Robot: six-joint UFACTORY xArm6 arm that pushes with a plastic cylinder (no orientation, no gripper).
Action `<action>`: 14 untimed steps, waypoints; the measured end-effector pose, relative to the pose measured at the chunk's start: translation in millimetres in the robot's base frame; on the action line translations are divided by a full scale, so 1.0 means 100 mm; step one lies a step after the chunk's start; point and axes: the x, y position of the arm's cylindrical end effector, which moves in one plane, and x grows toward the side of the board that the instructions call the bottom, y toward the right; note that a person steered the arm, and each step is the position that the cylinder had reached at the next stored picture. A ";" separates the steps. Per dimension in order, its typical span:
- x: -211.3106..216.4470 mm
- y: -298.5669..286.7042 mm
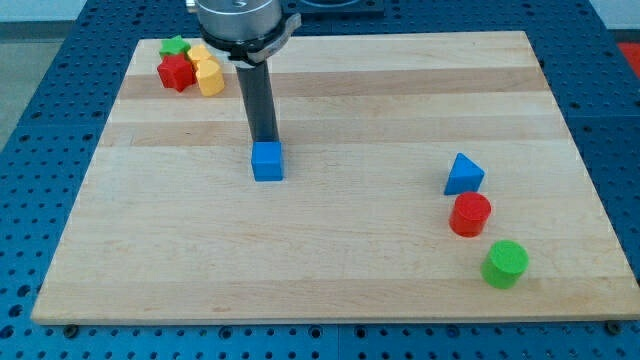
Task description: Push blue cube to the bottom left
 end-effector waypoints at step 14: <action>1.29 -0.38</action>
